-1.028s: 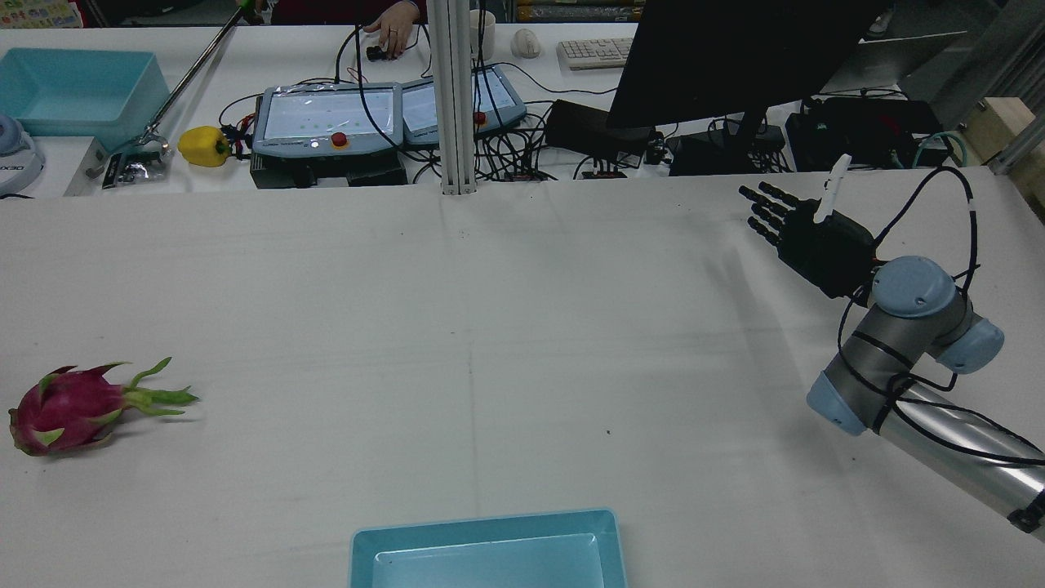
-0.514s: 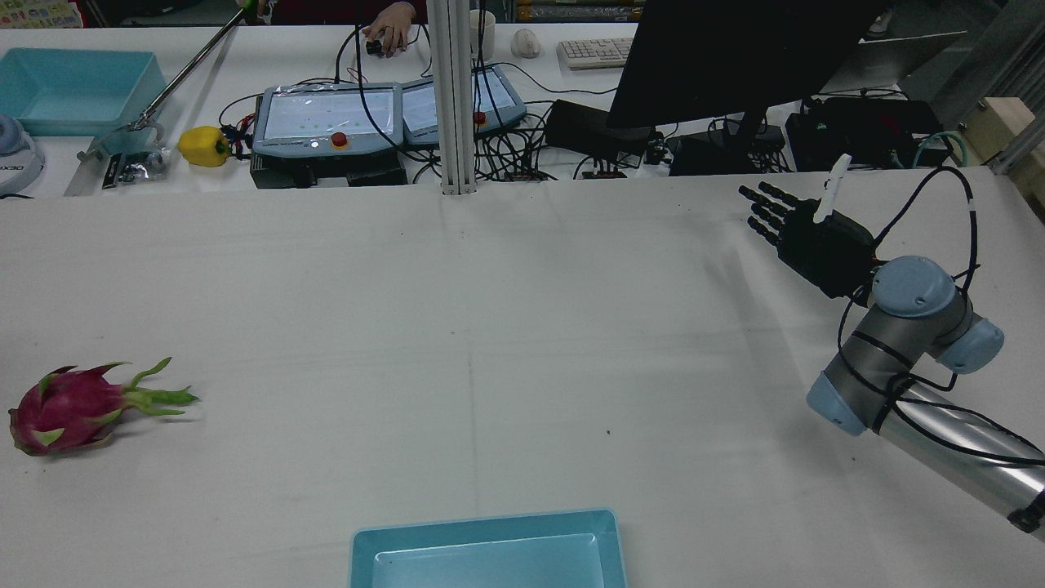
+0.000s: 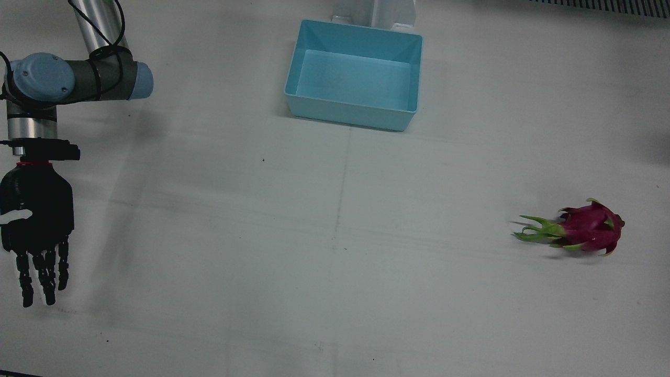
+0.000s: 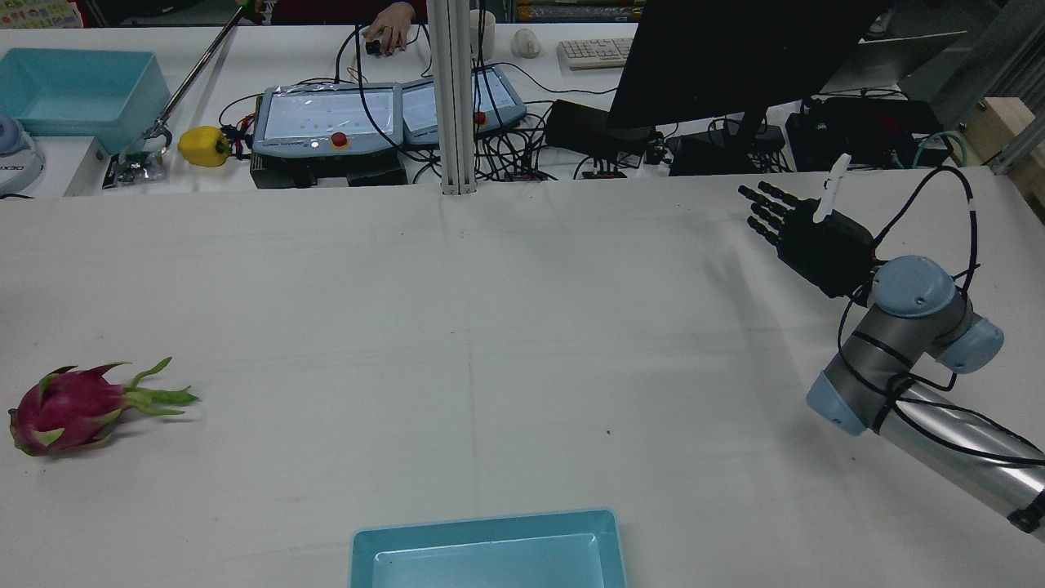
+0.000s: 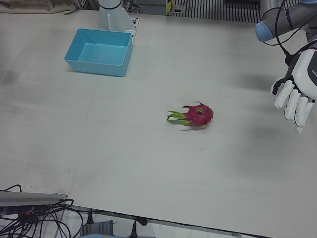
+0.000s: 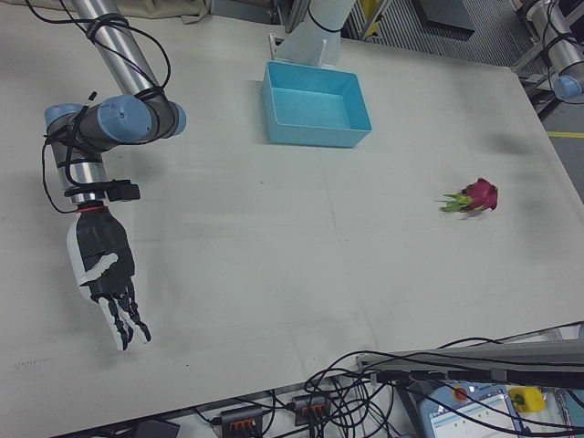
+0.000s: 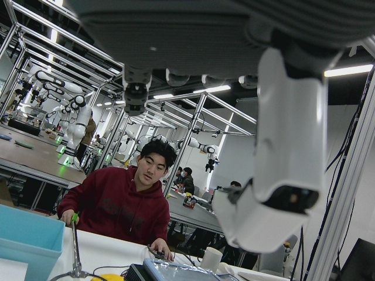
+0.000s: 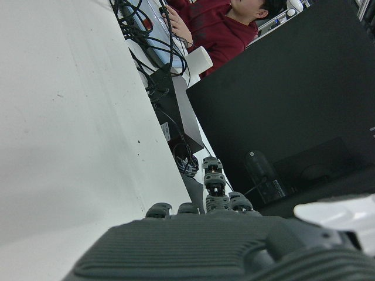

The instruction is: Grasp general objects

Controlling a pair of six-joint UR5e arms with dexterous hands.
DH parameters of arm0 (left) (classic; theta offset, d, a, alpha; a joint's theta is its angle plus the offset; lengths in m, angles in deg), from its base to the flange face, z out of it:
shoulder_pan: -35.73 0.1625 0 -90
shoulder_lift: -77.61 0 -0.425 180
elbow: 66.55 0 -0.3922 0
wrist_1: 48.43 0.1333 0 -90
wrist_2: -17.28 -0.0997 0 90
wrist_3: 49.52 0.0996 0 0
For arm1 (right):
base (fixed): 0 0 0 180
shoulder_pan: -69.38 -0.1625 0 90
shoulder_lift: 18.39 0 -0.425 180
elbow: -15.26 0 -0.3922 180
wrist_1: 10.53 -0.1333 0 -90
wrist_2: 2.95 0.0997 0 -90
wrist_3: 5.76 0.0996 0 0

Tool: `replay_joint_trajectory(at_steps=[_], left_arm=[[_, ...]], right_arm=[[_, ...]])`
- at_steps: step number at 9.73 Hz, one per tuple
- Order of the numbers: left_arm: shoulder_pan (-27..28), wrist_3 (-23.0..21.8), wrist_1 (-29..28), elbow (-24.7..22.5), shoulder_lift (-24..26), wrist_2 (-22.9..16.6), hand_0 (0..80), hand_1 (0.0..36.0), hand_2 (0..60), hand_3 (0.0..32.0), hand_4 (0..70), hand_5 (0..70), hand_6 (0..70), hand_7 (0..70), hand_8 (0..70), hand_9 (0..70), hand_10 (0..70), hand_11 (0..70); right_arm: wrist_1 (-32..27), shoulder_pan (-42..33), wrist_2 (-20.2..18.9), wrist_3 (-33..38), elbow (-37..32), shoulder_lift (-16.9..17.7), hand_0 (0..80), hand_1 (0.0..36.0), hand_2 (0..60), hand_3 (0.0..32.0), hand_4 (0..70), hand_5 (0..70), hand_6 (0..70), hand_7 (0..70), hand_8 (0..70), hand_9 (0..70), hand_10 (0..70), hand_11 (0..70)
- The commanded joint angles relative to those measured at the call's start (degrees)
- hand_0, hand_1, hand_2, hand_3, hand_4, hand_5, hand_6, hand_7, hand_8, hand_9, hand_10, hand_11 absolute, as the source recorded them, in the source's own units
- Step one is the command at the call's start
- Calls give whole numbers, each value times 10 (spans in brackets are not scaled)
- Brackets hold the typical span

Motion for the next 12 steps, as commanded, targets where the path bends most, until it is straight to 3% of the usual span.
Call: replay_joint_trajectory(at_steps=[1, 2, 3, 4, 5, 6, 7, 8, 9, 10, 11, 12], left_arm=[[54, 21, -36, 16, 8, 92, 786, 360, 600, 112, 16, 0, 0, 0, 0, 0, 0, 42], [63, 35, -5, 10, 26, 106, 800, 360, 600, 104, 27, 0, 0, 1, 0, 0, 0, 41], [64, 43, 73, 0, 74, 109, 800, 360, 600, 180, 0, 0, 0, 0, 0, 0, 0, 1], [66, 43, 99, -8, 90, 116, 800, 360, 600, 190, 0, 0, 0, 0, 0, 0, 0, 3], [65, 43, 100, -16, 93, 135, 800, 360, 600, 176, 1, 0, 0, 0, 0, 0, 0, 28], [70, 43, 99, -13, 91, 185, 800, 360, 600, 168, 32, 0, 0, 26, 0, 0, 6, 59], [97, 43, 67, -3, 80, 232, 800, 360, 600, 186, 43, 0, 3, 45, 0, 0, 11, 66], [119, 46, 19, 5, 45, 313, 800, 360, 600, 130, 76, 0, 24, 59, 0, 0, 9, 63], [152, 54, -10, 3, 21, 360, 800, 360, 600, 60, 113, 0, 41, 72, 0, 0, 11, 65], [167, 81, -47, 5, 18, 380, 800, 360, 600, 36, 128, 0, 47, 69, 0, 0, 13, 69], [199, 135, -105, 1, 2, 441, 800, 360, 600, 0, 156, 38, 78, 90, 5, 4, 20, 77], [256, 143, -147, 0, -14, 505, 800, 360, 600, 0, 155, 38, 70, 75, 4, 1, 18, 75]], right_arm=[[0, 0, 0, 0, 0, 0, 0, 0, 0, 0, 0, 0, 0, 0, 0, 0, 0, 0], [0, 0, 0, 0, 0, 0, 0, 0, 0, 0, 0, 0, 0, 0, 0, 0, 0, 0], [0, 0, 0, 0, 0, 0, 0, 0, 0, 0, 0, 0, 0, 0, 0, 0, 0, 0], [1, 0, 0, 0, 0, 0, 0, 0, 0, 0, 0, 0, 0, 0, 0, 0, 0, 0], [1, 0, 0, 0, 0, 0, 0, 0, 0, 0, 0, 0, 0, 0, 0, 0, 0, 0], [1, 0, 0, 0, 1, 0, 0, 0, 0, 0, 0, 0, 0, 0, 0, 0, 0, 0], [1, 0, 0, 0, 1, 0, 0, 0, 0, 0, 0, 0, 0, 0, 0, 0, 0, 0], [1, 0, 0, 0, 1, 0, 0, 0, 0, 0, 0, 0, 0, 0, 0, 0, 0, 0], [1, 0, 0, 0, 1, 0, 0, 0, 0, 0, 0, 0, 0, 0, 0, 0, 0, 0], [1, 0, 0, 0, 1, 0, 0, 0, 0, 0, 0, 0, 0, 0, 0, 0, 0, 0], [1, 0, 0, 0, 1, 0, 0, 0, 0, 0, 0, 0, 0, 0, 0, 0, 0, 0], [1, 0, 0, 0, 1, 0, 0, 0, 0, 0, 0, 0, 0, 0, 0, 0, 0, 0]])
